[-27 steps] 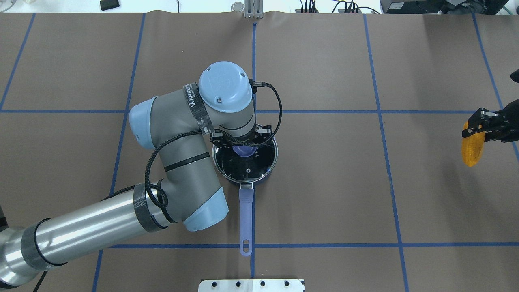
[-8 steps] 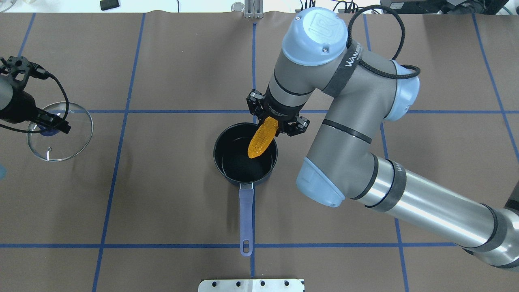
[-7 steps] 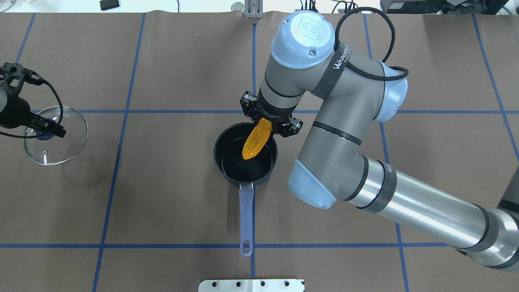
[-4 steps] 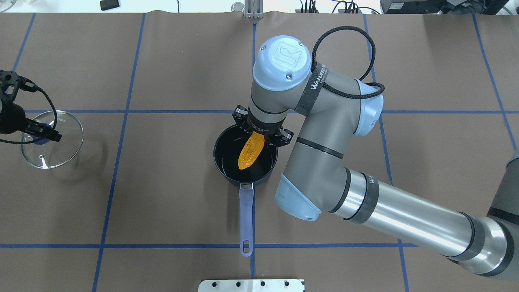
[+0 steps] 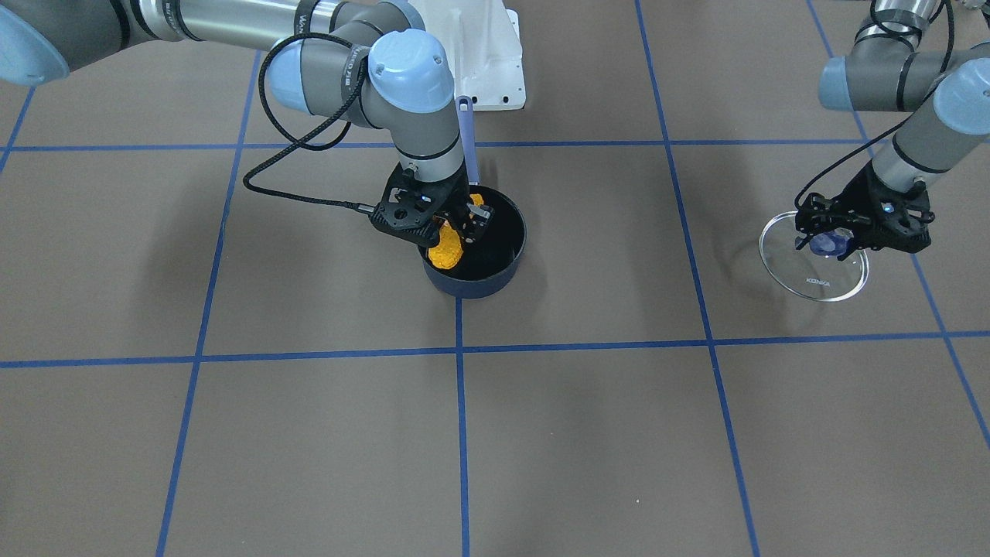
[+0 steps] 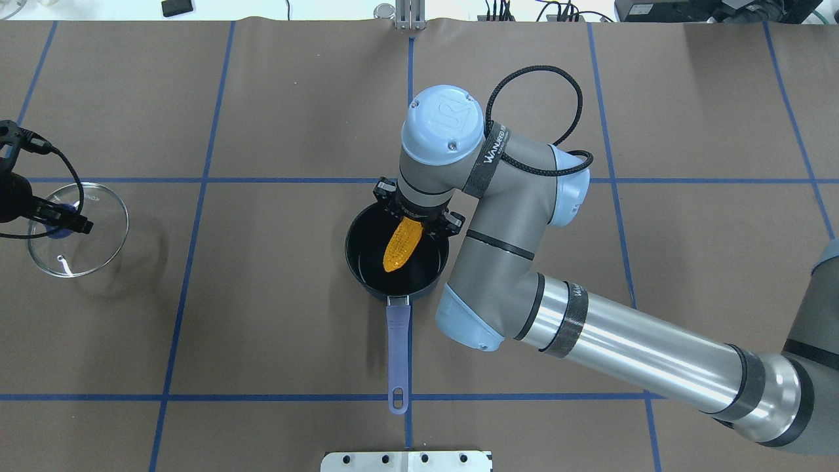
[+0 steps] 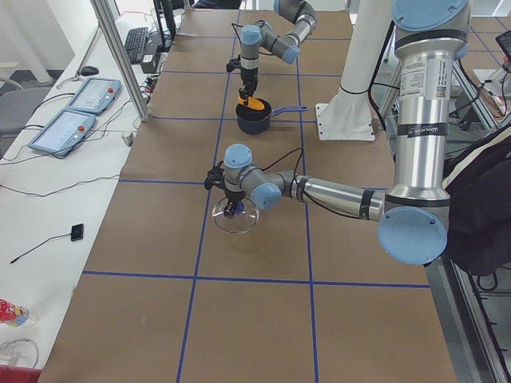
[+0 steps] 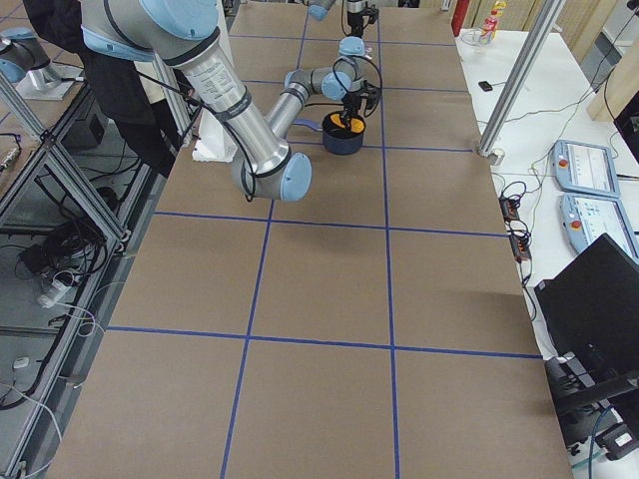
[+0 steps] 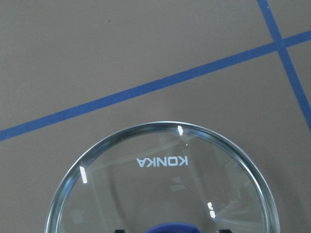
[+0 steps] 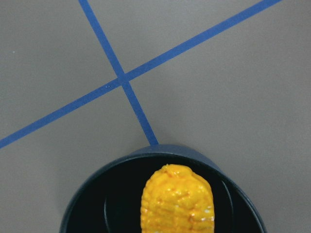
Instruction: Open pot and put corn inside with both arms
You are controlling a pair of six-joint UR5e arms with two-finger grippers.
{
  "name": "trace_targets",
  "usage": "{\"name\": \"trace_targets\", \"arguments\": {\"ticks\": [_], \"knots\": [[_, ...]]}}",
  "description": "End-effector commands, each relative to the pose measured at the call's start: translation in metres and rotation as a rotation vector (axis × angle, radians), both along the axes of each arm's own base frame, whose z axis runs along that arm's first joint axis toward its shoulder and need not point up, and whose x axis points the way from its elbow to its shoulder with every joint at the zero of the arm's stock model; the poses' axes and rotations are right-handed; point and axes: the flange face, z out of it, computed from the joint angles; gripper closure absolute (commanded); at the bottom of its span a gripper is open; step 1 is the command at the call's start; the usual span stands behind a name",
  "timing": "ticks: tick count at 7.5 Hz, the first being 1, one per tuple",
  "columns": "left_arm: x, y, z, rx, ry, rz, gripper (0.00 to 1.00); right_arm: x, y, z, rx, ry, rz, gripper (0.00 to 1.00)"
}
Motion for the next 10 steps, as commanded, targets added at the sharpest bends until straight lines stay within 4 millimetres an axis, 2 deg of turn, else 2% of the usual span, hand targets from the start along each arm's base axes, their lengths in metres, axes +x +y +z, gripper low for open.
{"name": "trace_targets", "arguments": {"ticks": [1, 5, 8, 9, 10], "knots": [[0.001, 0.000, 0.003, -0.004, -0.005, -0.001, 0.47, -0.007, 0.003, 0.001, 0.067, 0.020, 0.002, 0.01], [0.007, 0.002, 0.013, -0.016, -0.021, 0.009, 0.47, 0.000, -0.002, -0.010, 0.108, 0.012, -0.009, 0.00], [0.017, 0.005, 0.018, -0.021, -0.029, 0.030, 0.44, 0.039, -0.028, -0.027, 0.106, -0.036, 0.001, 0.00], [0.018, 0.006, 0.018, -0.020, -0.030, 0.031, 0.43, 0.044, -0.032, -0.027, 0.110, -0.038, 0.004, 0.00], [0.018, 0.005, 0.019, -0.021, -0.031, 0.030, 0.35, 0.047, -0.036, -0.025, 0.107, -0.037, 0.007, 0.00]]}}
